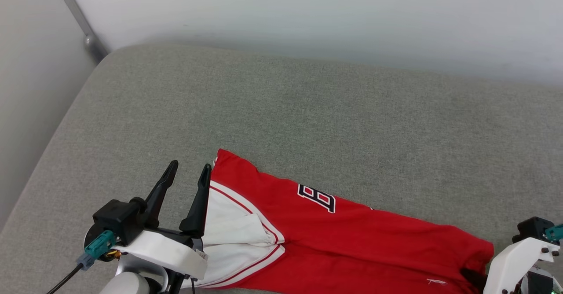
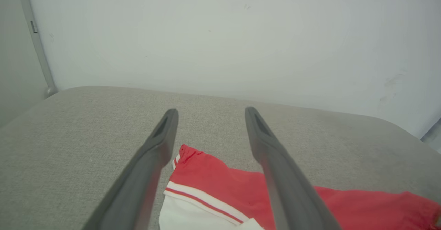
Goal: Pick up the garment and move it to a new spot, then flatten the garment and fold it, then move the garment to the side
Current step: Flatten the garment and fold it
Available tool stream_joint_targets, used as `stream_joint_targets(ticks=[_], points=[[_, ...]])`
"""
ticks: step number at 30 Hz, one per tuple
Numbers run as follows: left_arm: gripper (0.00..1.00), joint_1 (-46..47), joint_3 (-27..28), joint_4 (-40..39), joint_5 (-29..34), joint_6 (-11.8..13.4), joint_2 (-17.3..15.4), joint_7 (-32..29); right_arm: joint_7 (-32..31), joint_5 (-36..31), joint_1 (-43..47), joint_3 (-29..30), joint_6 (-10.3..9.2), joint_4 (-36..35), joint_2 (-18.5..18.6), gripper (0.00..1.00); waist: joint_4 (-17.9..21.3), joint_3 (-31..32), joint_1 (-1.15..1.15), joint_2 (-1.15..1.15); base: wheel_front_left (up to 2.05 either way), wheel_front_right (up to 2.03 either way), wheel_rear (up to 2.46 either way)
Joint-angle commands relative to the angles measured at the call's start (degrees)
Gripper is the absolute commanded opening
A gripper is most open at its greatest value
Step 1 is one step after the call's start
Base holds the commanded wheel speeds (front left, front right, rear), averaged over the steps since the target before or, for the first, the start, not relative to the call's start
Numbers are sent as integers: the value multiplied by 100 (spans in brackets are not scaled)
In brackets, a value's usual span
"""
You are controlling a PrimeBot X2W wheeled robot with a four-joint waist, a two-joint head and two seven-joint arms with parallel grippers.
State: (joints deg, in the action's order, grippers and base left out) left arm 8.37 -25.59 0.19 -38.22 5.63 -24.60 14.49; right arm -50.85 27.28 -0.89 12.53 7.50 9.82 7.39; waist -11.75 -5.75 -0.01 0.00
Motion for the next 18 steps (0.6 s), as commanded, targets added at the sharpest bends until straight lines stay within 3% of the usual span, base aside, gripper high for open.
stream_joint_targets(ticks=[1,11,18], points=[[100,-4,-12,4,36,33,-4,-13,16,55,9,-48,-2,81,-3,0,43,68,1,0,0,0,0],[100,-195,-16,-50,105,237,-112,-97,-57,119,-133,14,-2,-404,286,0,298,365,1,0,0,0,0],[100,-244,-2,-174,130,357,-133,-114,-214,-82,-157,770,-2,-680,325,0,433,374,1,0,0,0,0]])
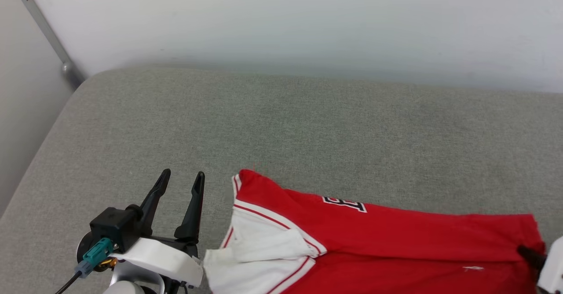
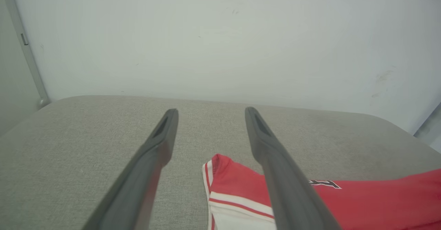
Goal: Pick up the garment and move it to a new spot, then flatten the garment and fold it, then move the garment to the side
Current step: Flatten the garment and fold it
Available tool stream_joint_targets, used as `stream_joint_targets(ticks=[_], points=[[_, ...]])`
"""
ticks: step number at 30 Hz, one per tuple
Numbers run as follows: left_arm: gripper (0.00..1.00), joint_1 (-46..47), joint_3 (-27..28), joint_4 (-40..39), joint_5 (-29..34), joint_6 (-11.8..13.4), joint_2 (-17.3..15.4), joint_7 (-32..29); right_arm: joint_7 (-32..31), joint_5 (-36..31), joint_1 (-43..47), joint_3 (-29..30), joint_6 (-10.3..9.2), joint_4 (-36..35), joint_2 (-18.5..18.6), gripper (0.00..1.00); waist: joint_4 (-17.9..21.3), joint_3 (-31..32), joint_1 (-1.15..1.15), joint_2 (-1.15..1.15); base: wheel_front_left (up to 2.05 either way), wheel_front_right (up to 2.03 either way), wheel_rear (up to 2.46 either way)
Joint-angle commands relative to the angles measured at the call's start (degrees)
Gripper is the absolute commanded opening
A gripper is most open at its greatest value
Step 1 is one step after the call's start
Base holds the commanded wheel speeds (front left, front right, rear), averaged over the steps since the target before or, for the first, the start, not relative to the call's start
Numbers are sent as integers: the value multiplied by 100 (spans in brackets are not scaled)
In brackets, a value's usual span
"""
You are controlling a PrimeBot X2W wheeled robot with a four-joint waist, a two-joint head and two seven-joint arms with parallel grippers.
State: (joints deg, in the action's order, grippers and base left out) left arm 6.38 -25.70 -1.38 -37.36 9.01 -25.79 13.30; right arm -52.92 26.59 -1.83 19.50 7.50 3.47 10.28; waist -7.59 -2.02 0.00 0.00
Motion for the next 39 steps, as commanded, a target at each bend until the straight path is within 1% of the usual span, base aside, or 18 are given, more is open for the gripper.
stream_joint_targets(ticks=[1,6,9,11,14,16,19,21,23,27,31,32,33,35,39], points=[[100,-55,12,-33,47,32,-19,7,-49,-40,-90,239,-2,-97,36,0,37,-2,0,0,0,0,0],[100,-88,7,-69,37,71,-18,15,-227,-234,-257,1017,-2,-286,86,0,110,-7,0,0,0,0,0],[100,-116,3,-72,36,102,-8,26,-439,-177,-384,1282,-2,-312,-57,0,151,24,0,0,0,0,0],[100,-120,-7,-75,33,106,1,29,-724,-108,-409,1355,-2,-295,-233,0,171,47,0,0,0,0,0],[100,-133,-23,-74,27,113,4,31,-1197,177,-480,1411,-2,-248,-505,0,186,86,0,0,0,0,0],[100,-131,-31,-73,21,116,2,26,-1476,462,-510,1414,-2,-155,-657,0,188,99,0,0,0,0,0],[100,-109,-55,-64,15,102,2,6,-1800,997,-527,1274,-2,82,-741,0,173,125,0,0,0,0,0],[100,-82,-76,-48,15,86,4,-16,-1809,1677,-534,1020,-2,449,-753,0,145,151,0,0,0,0,0],[100,-51,-101,-31,15,68,11,-35,-1691,2321,-552,724,-2,785,-743,0,100,181,0,0,0,0,0],[100,-9,-150,-21,20,41,5,-86,-1306,3265,-638,-76,-2,1297,-745,0,-3,214,0,0,0,0,0],[100,9,-196,-9,9,31,21,-114,-764,3935,-738,-982,-2,1586,-745,0,-130,218,0,0,0,0,0],[100,9,-196,-9,9,31,21,-114,-764,3935,-738,-982,-2,1586,-745,0,-130,218,0,0,0,0,0],[100,47,-225,-13,12,14,41,-129,-487,4153,-833,-1469,-2,1674,-745,0,-201,186,0,0,0,0,0],[100,91,-248,-9,10,-5,48,-127,-184,4443,-970,-1919,-2,1777,-743,0,-273,137,0,0,0,0,0],[100,208,-276,20,13,-69,93,-100,435,4769,-1330,-2857,-2,1870,-743,0,-440,-46,0,0,0,0,0]])
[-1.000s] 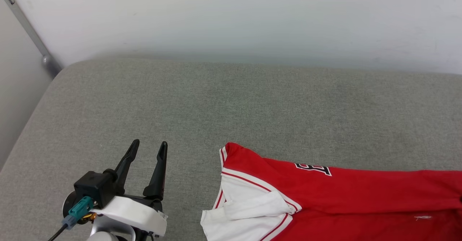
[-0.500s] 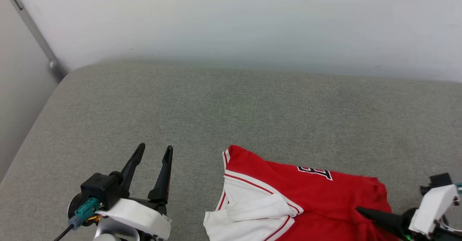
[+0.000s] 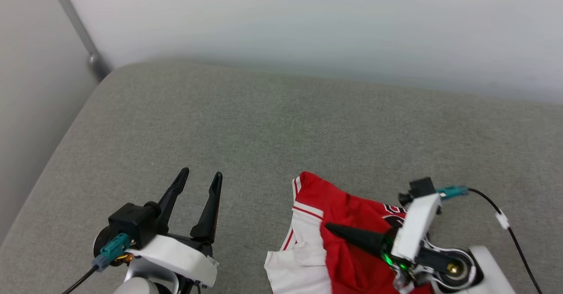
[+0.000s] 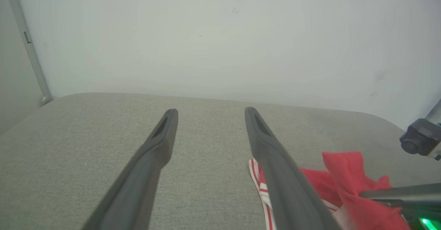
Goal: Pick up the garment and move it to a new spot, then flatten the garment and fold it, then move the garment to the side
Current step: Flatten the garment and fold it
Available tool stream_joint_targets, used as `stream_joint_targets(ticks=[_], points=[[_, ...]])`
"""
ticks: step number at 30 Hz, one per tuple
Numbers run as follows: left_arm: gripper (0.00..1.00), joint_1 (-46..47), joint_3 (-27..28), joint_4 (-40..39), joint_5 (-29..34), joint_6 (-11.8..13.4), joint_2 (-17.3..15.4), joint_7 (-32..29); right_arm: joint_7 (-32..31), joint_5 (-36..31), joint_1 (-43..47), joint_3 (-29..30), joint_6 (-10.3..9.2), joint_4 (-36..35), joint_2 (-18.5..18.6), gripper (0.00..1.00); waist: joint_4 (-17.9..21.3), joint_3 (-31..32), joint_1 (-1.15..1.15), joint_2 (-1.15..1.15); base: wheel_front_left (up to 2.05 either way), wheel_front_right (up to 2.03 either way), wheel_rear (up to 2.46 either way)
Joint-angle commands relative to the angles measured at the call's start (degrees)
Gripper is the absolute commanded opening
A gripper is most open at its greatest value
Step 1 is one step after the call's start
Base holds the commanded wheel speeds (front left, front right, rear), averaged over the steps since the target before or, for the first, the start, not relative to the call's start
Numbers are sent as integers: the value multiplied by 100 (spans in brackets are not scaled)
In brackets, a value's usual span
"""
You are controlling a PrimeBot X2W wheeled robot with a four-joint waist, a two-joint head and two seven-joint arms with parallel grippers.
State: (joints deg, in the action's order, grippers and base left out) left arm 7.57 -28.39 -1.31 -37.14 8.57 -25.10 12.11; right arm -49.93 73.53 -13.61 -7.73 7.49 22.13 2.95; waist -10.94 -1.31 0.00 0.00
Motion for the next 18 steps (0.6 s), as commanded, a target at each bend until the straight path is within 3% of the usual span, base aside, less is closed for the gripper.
stream_joint_targets(ticks=[1,8,10,11,18], points=[[100,118,1,30,-13,-39,36,31,304,126,-243,-338,-1,39,-11,0,-134,-158,0,0,0,0,0],[100,265,15,180,-25,-143,168,138,1235,-391,-744,-1113,-1,776,-6,0,-306,-433,0,0,0,0,0],[100,283,33,236,-40,-153,202,170,1452,-591,-814,-1205,-1,1013,-6,53,-312,-460,0,0,0,0,0],[100,284,41,254,-60,-171,219,176,1544,-636,-851,-1234,-1,1092,-7,100,-309,-465,0,0,0,0,0],[100,276,81,371,-57,-230,237,219,1723,-769,-1038,-1457,-1,971,81,100,-154,-408,0,0,0,0,0]])
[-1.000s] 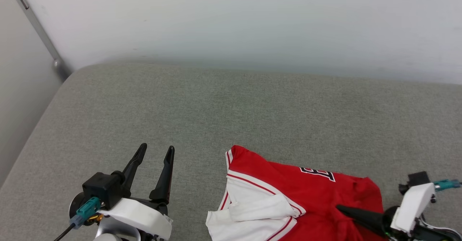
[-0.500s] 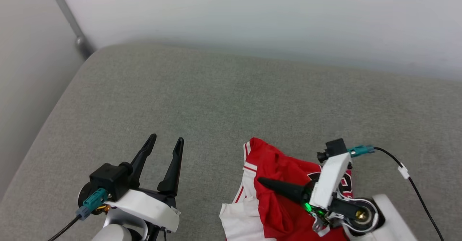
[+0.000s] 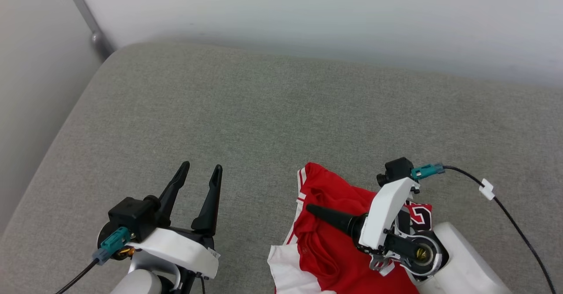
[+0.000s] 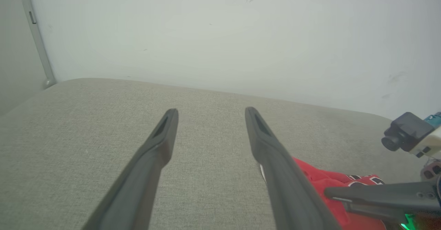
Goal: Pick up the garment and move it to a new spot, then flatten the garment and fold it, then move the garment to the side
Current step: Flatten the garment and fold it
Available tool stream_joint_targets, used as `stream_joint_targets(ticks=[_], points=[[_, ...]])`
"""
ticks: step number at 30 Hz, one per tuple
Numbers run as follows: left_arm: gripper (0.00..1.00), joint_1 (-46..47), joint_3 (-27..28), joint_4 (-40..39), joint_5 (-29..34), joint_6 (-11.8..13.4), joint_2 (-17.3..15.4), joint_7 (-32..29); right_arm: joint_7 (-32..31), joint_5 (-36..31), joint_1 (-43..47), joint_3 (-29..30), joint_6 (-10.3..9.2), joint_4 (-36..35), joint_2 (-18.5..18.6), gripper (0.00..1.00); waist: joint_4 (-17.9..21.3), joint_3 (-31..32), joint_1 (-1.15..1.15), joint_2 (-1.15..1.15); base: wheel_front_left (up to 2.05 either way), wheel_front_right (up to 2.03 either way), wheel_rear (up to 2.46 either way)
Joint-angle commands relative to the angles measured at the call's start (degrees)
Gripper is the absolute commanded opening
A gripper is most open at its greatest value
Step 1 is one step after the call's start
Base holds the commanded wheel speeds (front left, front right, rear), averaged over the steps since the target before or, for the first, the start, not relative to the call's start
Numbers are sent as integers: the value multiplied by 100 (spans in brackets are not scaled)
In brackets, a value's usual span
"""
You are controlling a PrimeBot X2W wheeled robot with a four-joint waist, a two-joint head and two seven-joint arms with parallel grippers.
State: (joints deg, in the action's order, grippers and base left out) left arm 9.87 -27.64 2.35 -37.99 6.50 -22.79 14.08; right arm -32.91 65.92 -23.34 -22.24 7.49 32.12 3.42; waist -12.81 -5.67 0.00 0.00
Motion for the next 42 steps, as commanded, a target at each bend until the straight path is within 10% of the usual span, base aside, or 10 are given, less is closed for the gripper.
stream_joint_targets(ticks=[1,8,14,25,42], points=[[100,40,7,15,32,-16,8,25,60,-79,-80,-41,-1,-121,103,100,67,50,0,0,0,0,0],[100,-133,3,63,35,91,-31,18,1078,-1787,68,-321,-1,-901,1093,100,323,298,0,0,0,0,0],[100,-310,62,55,-1,220,-98,-16,1990,-3565,641,678,-1,-1189,1521,100,571,463,0,0,0,0,0],[100,-548,279,-67,4,559,-186,24,3071,-5437,1986,2701,-1,-2830,741,100,851,538,0,0,0,0,0],[100,-843,317,-142,54,711,-277,27,3201,-5626,2923,2589,-1,-3782,134,100,1062,694,0,0,0,0,0]])
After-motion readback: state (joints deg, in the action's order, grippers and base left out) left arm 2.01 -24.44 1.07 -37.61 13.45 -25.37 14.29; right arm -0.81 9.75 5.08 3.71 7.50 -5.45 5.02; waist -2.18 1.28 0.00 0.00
